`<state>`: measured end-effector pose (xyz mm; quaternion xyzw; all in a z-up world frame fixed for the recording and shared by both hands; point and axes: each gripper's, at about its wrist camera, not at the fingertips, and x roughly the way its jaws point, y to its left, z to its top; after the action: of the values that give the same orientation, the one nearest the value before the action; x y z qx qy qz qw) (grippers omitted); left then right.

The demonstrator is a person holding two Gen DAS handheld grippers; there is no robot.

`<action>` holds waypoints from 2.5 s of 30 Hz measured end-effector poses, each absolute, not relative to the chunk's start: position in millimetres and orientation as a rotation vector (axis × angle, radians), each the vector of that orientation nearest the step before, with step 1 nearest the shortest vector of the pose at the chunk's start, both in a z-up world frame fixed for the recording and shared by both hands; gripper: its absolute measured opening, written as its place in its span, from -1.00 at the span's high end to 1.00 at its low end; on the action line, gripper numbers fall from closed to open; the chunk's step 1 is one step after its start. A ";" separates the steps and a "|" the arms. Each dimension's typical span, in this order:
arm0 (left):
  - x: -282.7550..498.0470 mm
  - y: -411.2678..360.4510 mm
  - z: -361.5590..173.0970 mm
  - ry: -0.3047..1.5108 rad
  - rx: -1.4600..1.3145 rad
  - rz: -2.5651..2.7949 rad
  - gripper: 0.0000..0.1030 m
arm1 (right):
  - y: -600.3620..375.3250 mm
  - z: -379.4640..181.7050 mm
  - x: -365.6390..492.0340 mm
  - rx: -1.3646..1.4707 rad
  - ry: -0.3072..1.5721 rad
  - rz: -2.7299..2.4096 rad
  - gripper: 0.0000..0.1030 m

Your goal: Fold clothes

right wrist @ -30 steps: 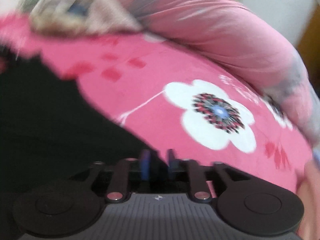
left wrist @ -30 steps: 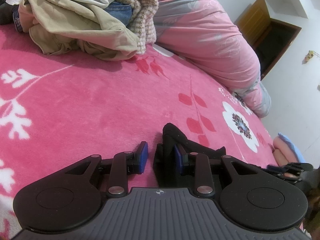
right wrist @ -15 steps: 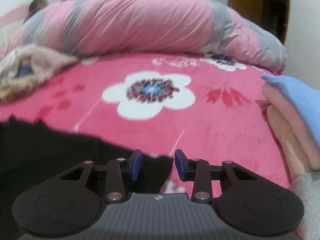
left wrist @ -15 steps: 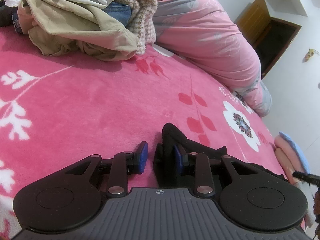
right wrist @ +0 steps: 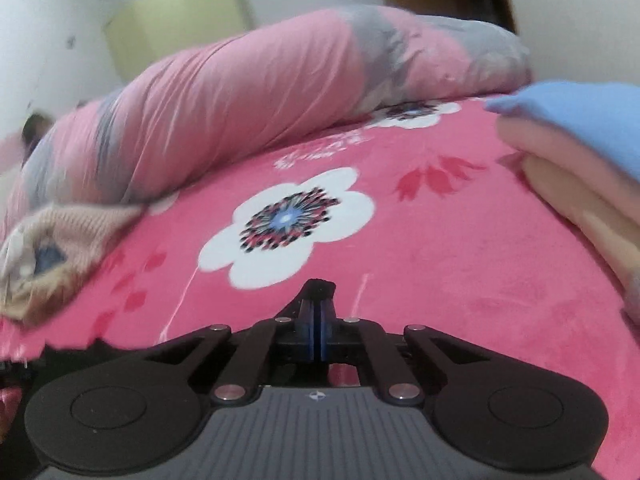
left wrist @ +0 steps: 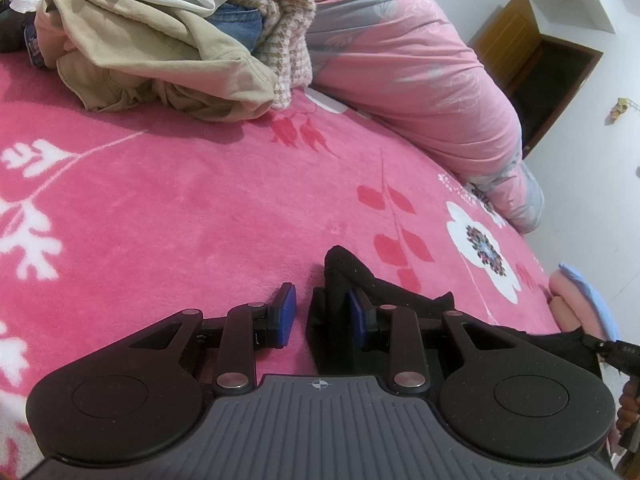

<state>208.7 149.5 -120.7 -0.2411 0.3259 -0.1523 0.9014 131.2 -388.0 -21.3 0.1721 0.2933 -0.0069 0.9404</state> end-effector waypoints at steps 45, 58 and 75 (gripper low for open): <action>-0.3 173.3 -73.9 0.693 -0.550 -0.267 -0.13 | -377.8 -20.8 -68.6 0.668 0.723 -0.126 0.41; 1.0 183.9 -91.9 0.686 -0.716 -0.292 0.04 | -376.4 -19.1 -76.1 0.700 0.713 -0.165 0.38; 15.8 161.6 -96.8 0.748 -0.678 -0.297 0.46 | -401.6 -42.2 -82.0 0.815 0.692 -0.108 0.38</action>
<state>15.8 161.6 -96.8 -0.3234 0.3569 -0.1416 0.8649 -82.0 -401.6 -42.2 0.3881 0.3295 -0.0513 0.8592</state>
